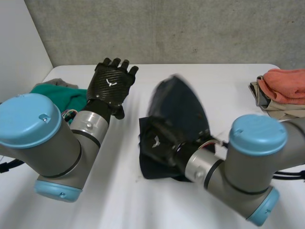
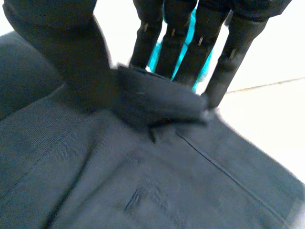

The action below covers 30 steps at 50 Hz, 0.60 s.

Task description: Fold the laundry.

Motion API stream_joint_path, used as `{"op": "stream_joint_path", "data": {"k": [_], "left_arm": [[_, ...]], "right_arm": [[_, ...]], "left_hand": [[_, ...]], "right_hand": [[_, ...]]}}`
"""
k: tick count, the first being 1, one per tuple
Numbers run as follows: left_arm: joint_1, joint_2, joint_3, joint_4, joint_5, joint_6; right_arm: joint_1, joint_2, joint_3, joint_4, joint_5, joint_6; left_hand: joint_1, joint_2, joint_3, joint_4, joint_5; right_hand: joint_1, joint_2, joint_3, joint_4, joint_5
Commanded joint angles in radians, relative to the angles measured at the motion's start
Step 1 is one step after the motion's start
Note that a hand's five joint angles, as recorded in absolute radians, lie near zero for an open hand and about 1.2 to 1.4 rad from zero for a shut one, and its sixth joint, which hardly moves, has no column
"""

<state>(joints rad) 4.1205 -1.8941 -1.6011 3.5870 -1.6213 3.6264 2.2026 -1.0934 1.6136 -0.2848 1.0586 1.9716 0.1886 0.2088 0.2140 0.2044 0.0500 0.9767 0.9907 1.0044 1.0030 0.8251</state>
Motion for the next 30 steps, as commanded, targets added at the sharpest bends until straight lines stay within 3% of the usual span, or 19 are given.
{"op": "stream_joint_path", "data": {"k": [1,3,4,7,8,12,16,19,23,30], "left_arm": [[0.006,0.003,0.033,0.006,0.001,-0.071],[0.007,0.001,0.070,0.006,0.000,-0.098],[0.007,0.001,0.082,0.006,-0.002,-0.106],[-0.002,0.000,0.130,0.002,-0.006,-0.140],[-0.003,0.000,0.144,-0.001,-0.006,-0.149],[-0.035,-0.040,0.226,-0.039,0.001,-0.212],[-0.101,-0.143,0.317,-0.149,0.001,-0.250],[-0.124,-0.209,0.374,-0.238,0.000,-0.258],[-0.132,-0.344,0.470,-0.393,-0.014,-0.261],[-0.131,-0.471,0.541,-0.510,-0.052,-0.252]], "right_arm": [[0.000,-0.051,-0.009,0.021,-0.015,0.077],[-0.018,-0.097,0.000,0.016,-0.014,0.206],[-0.041,-0.138,0.008,0.012,-0.012,0.372],[-0.069,-0.181,0.006,0.012,0.001,0.571],[-0.096,-0.198,-0.003,0.019,0.015,0.704],[-0.211,-0.238,-0.021,0.062,0.098,0.896],[-0.277,-0.224,-0.076,0.186,0.190,0.909],[-0.281,-0.131,-0.170,0.290,0.222,0.906],[-0.277,-0.008,-0.285,0.393,0.224,0.905],[-0.281,0.141,-0.365,0.466,0.201,0.909]], "left_hand": [[-0.014,-0.034,-0.040,-0.030,-0.050],[-0.014,-0.034,-0.040,-0.030,-0.050],[-0.014,-0.034,-0.040,-0.030,-0.050],[-0.014,-0.034,-0.040,-0.030,-0.050],[-0.014,-0.034,-0.040,-0.030,-0.050],[-0.014,-0.034,-0.040,-0.030,-0.050],[-0.014,-0.034,-0.040,-0.030,-0.050],[-0.013,-0.033,-0.039,-0.029,-0.049],[-0.010,-0.030,-0.036,-0.026,-0.046],[-0.010,-0.030,-0.036,-0.026,-0.046]], "right_hand": [[-0.753,-0.767,-0.781,-0.780,-0.776],[-0.802,-0.816,-0.830,-0.828,-0.825],[-0.802,-0.816,-0.830,-0.828,-0.825],[-0.802,-0.816,-0.830,-0.828,-0.825],[-0.802,-0.816,-0.830,-0.828,-0.825],[-0.802,-0.816,-0.830,-0.828,-0.825],[-0.802,-0.816,-0.830,-0.828,-0.825],[-0.802,-0.816,-0.830,-0.828,-0.825],[-0.802,-0.816,-0.830,-0.828,-0.825],[-0.802,-0.816,-0.830,-0.828,-0.825]]}}
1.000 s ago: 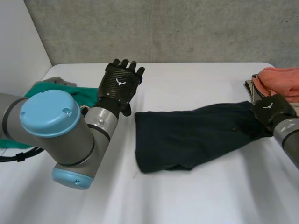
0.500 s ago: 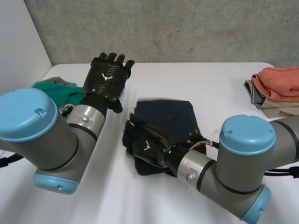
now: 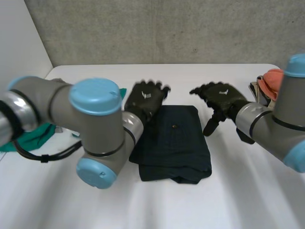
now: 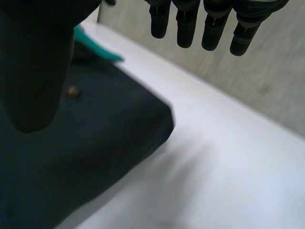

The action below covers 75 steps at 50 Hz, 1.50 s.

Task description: Fold the laundry.

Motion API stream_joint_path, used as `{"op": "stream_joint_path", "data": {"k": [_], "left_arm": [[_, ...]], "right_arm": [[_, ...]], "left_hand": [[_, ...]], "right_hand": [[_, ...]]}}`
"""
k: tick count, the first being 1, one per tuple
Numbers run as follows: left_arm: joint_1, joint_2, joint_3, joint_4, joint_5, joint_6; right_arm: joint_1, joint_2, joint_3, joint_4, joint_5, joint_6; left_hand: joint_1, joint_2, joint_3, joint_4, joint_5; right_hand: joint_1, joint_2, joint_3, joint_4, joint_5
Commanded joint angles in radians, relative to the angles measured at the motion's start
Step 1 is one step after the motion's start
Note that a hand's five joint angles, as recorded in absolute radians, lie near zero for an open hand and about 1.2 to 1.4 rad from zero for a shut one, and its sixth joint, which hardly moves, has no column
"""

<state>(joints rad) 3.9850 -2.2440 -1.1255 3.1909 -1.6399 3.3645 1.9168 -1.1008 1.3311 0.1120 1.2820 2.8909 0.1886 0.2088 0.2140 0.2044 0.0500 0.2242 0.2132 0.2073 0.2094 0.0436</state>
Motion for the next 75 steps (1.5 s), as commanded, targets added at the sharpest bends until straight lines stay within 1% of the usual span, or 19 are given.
{"op": "stream_joint_path", "data": {"k": [1,8,15,22,26,27,30,31,34,35,38,39,43,52,61,64,66,69,75], "left_arm": [[0.006,-0.135,0.072,-0.124,-0.040,0.012],[0.011,-0.158,0.081,-0.164,-0.046,0.016],[0.011,-0.158,0.082,-0.233,-0.051,0.064],[0.003,-0.100,0.087,-0.207,-0.040,0.073],[0.002,0.036,0.076,-0.138,-0.035,0.065],[0.000,0.058,0.076,-0.123,-0.035,0.062],[0.000,0.132,0.078,-0.077,-0.017,0.043],[0.000,0.145,0.084,-0.075,0.001,0.038],[0.008,0.190,0.107,-0.081,0.153,0.027],[0.011,0.202,0.109,-0.098,0.257,0.021],[0.020,0.213,0.107,-0.141,0.386,0.012],[0.029,0.219,0.107,-0.176,0.452,0.004],[0.040,0.228,0.107,-0.235,0.550,-0.010],[0.036,0.222,0.095,-0.240,0.565,-0.013],[0.037,0.216,0.081,-0.238,0.565,-0.014],[0.039,0.218,0.081,-0.238,0.563,-0.014],[0.042,0.219,0.081,-0.238,0.565,-0.014],[0.043,0.221,0.081,-0.238,0.565,-0.014],[0.046,0.225,0.082,-0.238,0.563,-0.014]], "right_arm": [[0.005,0.160,-0.084,0.069,-0.024,-0.010],[0.007,0.242,-0.092,0.069,-0.006,-0.045],[0.005,0.228,-0.093,0.067,0.014,-0.122],[0.008,0.116,-0.047,0.038,0.060,-0.159],[0.010,0.030,0.057,-0.052,0.071,-0.165],[0.013,-0.035,0.118,-0.099,0.079,-0.171],[0.027,-0.134,0.235,-0.181,0.100,-0.196],[0.040,-0.180,0.314,-0.231,0.109,-0.217],[0.080,-0.224,0.448,-0.303,0.112,-0.226],[0.094,-0.226,0.474,-0.314,0.117,-0.223],[0.163,-0.222,0.560,-0.348,0.115,-0.219],[0.180,-0.218,0.575,-0.359,0.117,-0.219],[0.222,-0.202,0.625,-0.454,0.122,-0.210],[0.235,-0.027,0.600,-0.666,0.128,-0.197],[0.229,0.102,0.491,-0.778,0.198,-0.210],[0.225,0.119,0.458,-0.804,0.207,-0.210],[0.223,0.125,0.424,-0.805,0.198,-0.203],[0.222,0.163,0.360,-0.786,0.201,-0.199],[0.219,0.177,0.269,-0.747,0.183,-0.196]], "left_hand": [[-0.013,-0.033,-0.039,-0.029,-0.049],[-0.005,-0.025,-0.030,-0.020,-0.040],[0.007,-0.013,-0.018,-0.008,-0.029],[-0.010,-0.030,-0.036,-0.026,-0.046],[-0.013,-0.033,-0.039,-0.029,-0.049],[-0.013,-0.033,-0.039,-0.029,-0.049],[-0.013,-0.033,-0.039,-0.029,-0.049],[-0.010,-0.031,-0.036,-0.026,-0.046],[0.007,-0.013,-0.018,-0.009,-0.029],[0.010,-0.010,-0.015,-0.006,-0.026],[0.013,-0.007,-0.012,-0.003,-0.023],[0.013,-0.007,-0.012,-0.003,-0.023],[0.013,-0.007,-0.012,-0.003,-0.023],[0.010,-0.010,-0.015,-0.006,-0.026],[0.007,-0.013,-0.018,-0.008,-0.029],[0.007,-0.013,-0.018,-0.009,-0.029],[0.007,-0.013,-0.018,-0.008,-0.029],[0.007,-0.013,-0.018,-0.008,-0.029],[0.007,-0.013,-0.018,-0.008,-0.029]], "right_hand": [[-0.050,-0.039,-0.033,-0.035,-0.044],[-0.050,-0.039,-0.033,-0.035,-0.044],[-0.050,-0.039,-0.033,-0.035,-0.044],[-0.050,-0.039,-0.033,-0.035,-0.044],[-0.050,-0.039,-0.033,-0.035,-0.044],[-0.050,-0.039,-0.033,-0.035,-0.044],[-0.050,-0.039,-0.033,-0.035,-0.044],[-0.050,-0.039,-0.033,-0.035,-0.044],[-0.050,-0.039,-0.033,-0.035,-0.044],[-0.050,-0.039,-0.033,-0.035,-0.044],[-0.050,-0.039,-0.033,-0.035,-0.044],[-0.050,-0.039,-0.033,-0.035,-0.044],[-0.050,-0.039,-0.033,-0.035,-0.044],[-0.050,-0.039,-0.033,-0.035,-0.044],[-0.046,-0.035,-0.029,-0.031,-0.040],[0.282,0.293,0.299,0.297,0.288],[0.579,0.590,0.596,0.594,0.585],[1.170,1.181,1.187,1.185,1.176],[1.172,1.183,1.189,1.187,1.178]]}}
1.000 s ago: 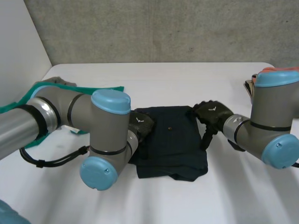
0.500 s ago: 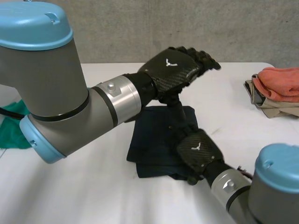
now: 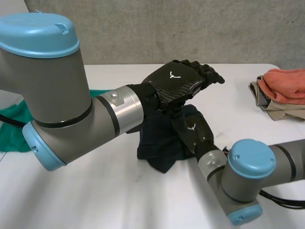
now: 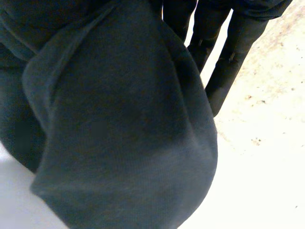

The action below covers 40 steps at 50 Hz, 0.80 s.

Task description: Fold the laundry.

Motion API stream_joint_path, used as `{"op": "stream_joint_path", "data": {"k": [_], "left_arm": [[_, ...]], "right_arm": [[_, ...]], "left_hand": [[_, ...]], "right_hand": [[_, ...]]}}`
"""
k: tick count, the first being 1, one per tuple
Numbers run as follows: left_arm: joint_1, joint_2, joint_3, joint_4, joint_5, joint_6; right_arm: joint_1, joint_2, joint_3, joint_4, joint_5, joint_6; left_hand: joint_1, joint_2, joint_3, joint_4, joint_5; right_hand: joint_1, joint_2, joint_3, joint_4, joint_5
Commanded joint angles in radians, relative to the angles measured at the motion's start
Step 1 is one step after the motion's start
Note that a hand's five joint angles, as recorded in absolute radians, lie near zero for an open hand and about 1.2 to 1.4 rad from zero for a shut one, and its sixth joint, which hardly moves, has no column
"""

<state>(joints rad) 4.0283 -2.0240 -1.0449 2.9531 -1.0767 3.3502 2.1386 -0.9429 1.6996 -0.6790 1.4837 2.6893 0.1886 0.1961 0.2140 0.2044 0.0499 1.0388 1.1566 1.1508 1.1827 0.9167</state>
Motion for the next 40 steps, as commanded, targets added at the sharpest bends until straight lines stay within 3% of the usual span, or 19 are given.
{"op": "stream_joint_path", "data": {"k": [1,12,23,31,40], "left_arm": [[0.003,0.007,0.002,0.001,0.000,0.000],[0.037,0.102,0.017,0.038,-0.029,-0.003],[0.044,0.137,0.017,0.115,-0.032,-0.110],[0.040,0.133,0.000,0.115,-0.034,-0.110],[0.037,0.119,-0.037,0.116,-0.032,-0.112]], "right_arm": [[-0.005,0.018,-0.113,0.051,-0.025,0.006],[-0.210,-0.065,-0.288,0.050,-0.140,0.032],[-0.541,-0.065,-0.570,0.039,-0.235,0.283],[-0.778,0.160,-0.786,0.016,-0.399,0.366],[-0.908,0.484,-0.930,0.016,-0.571,0.385]], "left_hand": [[0.007,0.000,-0.018,-0.008,-0.029],[0.001,-0.006,-0.024,-0.014,-0.034],[0.010,0.003,-0.015,-0.006,-0.026],[0.010,0.003,-0.015,-0.006,-0.026],[0.013,0.006,-0.012,-0.003,-0.023]], "right_hand": [[0.357,0.240,0.246,0.214,0.305],[0.357,0.240,0.246,0.214,0.305],[0.357,0.240,0.246,0.214,0.305],[0.357,0.240,0.246,0.214,0.305],[0.357,0.240,0.246,0.214,0.305]]}}
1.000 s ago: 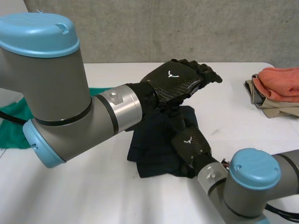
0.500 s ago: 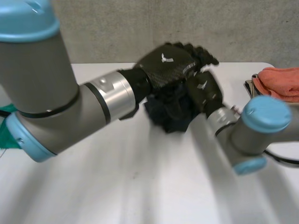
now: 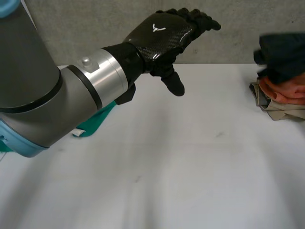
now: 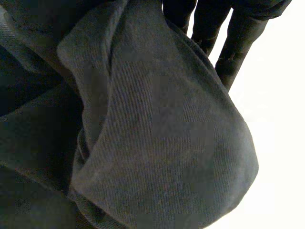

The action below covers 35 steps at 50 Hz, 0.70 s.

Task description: Fold the laundry.

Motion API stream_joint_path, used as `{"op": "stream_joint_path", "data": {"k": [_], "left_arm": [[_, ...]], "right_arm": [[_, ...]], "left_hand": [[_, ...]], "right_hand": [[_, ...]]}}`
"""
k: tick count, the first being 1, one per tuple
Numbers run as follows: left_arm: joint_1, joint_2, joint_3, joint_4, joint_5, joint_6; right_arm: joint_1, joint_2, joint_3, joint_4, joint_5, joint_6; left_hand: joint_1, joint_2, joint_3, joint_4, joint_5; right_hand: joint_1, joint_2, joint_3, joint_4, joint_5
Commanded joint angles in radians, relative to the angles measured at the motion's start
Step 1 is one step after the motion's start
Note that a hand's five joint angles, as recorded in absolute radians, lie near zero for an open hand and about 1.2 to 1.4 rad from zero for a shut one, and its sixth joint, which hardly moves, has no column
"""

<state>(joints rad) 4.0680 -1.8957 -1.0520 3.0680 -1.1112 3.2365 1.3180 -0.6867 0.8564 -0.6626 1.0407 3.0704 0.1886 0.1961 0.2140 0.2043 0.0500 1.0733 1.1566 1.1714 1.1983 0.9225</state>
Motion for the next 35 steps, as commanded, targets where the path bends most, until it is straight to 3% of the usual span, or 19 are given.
{"op": "stream_joint_path", "data": {"k": [1,13,14,16,24,30,35], "left_arm": [[-0.003,-0.011,-0.031,0.002,0.002,0.002],[-0.021,-0.036,-0.036,0.002,0.002,0.003],[-0.023,-0.036,-0.036,0.002,0.002,0.003],[-0.024,-0.034,-0.036,0.002,0.002,0.002],[-0.041,-0.026,-0.036,0.002,0.002,-0.004],[-0.067,-0.011,-0.037,0.000,0.002,-0.006],[-0.078,0.000,-0.036,0.002,0.001,-0.006]], "right_arm": [[-0.098,0.242,-0.086,0.000,-0.137,0.004],[-0.204,0.243,-0.051,-0.014,-0.166,-0.002],[-0.204,0.222,-0.034,-0.014,-0.156,-0.002],[-0.203,0.199,-0.010,-0.014,-0.148,-0.001],[-0.200,0.003,0.124,0.046,-0.084,0.004],[-0.210,-0.166,0.237,0.193,-0.062,-0.027],[-0.255,-0.230,0.234,0.397,0.077,-0.139]], "left_hand": [[0.013,0.006,-0.012,-0.003,-0.023],[0.013,0.006,-0.012,-0.003,-0.023],[0.013,0.006,-0.012,-0.003,-0.023],[0.013,0.006,-0.012,-0.003,-0.023],[0.013,0.006,-0.012,-0.003,-0.023],[0.010,0.003,-0.015,-0.005,-0.026],[0.007,0.000,-0.018,-0.008,-0.029]], "right_hand": [[0.323,0.240,0.225,0.198,0.299],[0.323,0.240,0.225,0.198,0.299],[0.048,-0.035,-0.050,-0.077,0.024],[-0.884,-0.967,-0.982,-1.009,-0.907],[-0.899,-0.982,-0.997,-1.024,-0.922],[-0.899,-0.982,-0.997,-1.024,-0.922],[-0.899,-0.982,-0.997,-1.024,-0.922]]}}
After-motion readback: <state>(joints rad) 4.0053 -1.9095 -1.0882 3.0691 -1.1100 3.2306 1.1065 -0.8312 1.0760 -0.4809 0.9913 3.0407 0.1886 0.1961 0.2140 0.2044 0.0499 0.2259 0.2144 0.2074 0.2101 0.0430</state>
